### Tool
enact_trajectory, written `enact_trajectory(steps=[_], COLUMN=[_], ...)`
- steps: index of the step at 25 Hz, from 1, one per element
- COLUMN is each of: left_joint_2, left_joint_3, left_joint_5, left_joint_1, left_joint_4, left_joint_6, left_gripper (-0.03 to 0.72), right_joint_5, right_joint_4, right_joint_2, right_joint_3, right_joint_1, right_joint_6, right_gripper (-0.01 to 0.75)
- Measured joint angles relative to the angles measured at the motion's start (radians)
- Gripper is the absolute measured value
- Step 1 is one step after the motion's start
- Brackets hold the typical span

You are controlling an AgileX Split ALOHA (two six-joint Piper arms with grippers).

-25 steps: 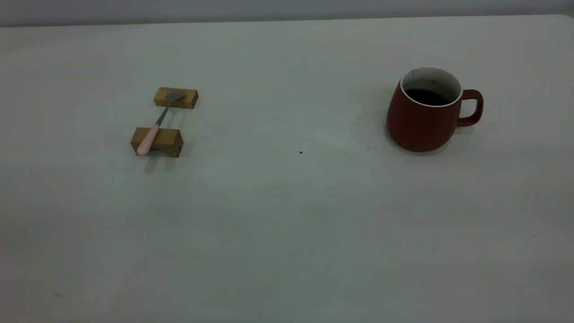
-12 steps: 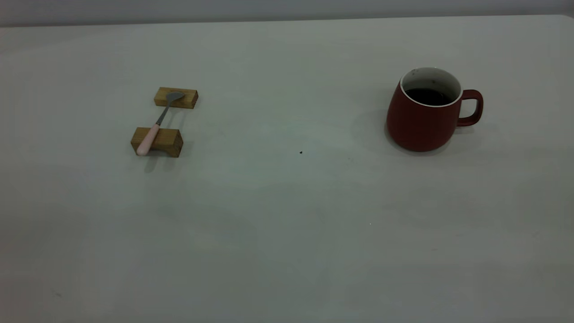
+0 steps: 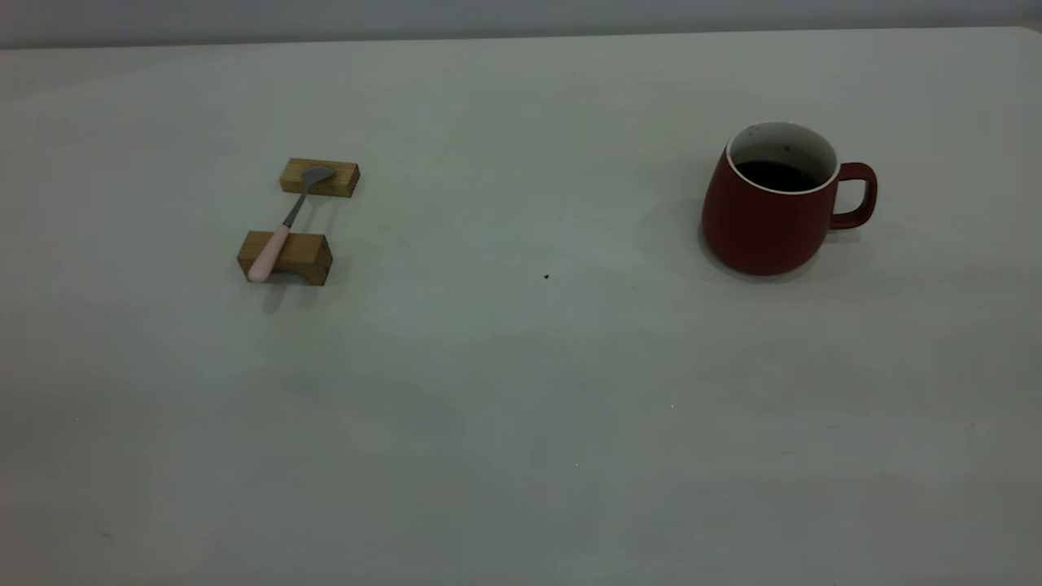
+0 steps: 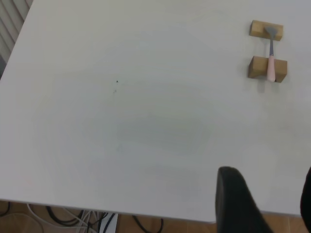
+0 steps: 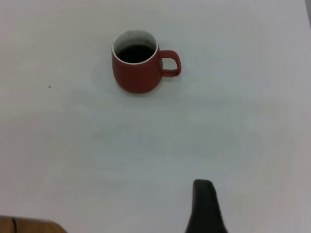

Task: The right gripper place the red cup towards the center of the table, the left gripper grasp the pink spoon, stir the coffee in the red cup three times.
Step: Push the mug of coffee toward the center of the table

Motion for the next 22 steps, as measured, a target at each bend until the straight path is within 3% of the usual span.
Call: enact_trajectory(steps=[6,13,18,22], left_joint_2=[0.000,0.000,0.000,0.000], left_joint_3=[0.000,0.000,0.000,0.000], left_joint_5=[0.000,0.000,0.000,0.000], left_joint_1=[0.000,0.000,0.000,0.000], left_joint_4=[0.000,0.000,0.000,0.000], left_joint_6=[0.000,0.000,0.000,0.000], left_gripper=[0.403,0.403,0.403,0.403], right_joint_5=[-0.043,-0.194,-0.345,-0.432], right_joint_4=[-0.001,-0.011,0.006,0.043], right_joint_2=[0.141,0.639,0.973,1.229], right_joint_3=[-0.081,-0.226,-0.270,-0.330], right_joint_1=[0.000,0.000,0.000,0.000], right_joint_6=[0.011,-0.049,-0.202,-0.353], right_gripper=[0.589,0.665,0.723,0.728])
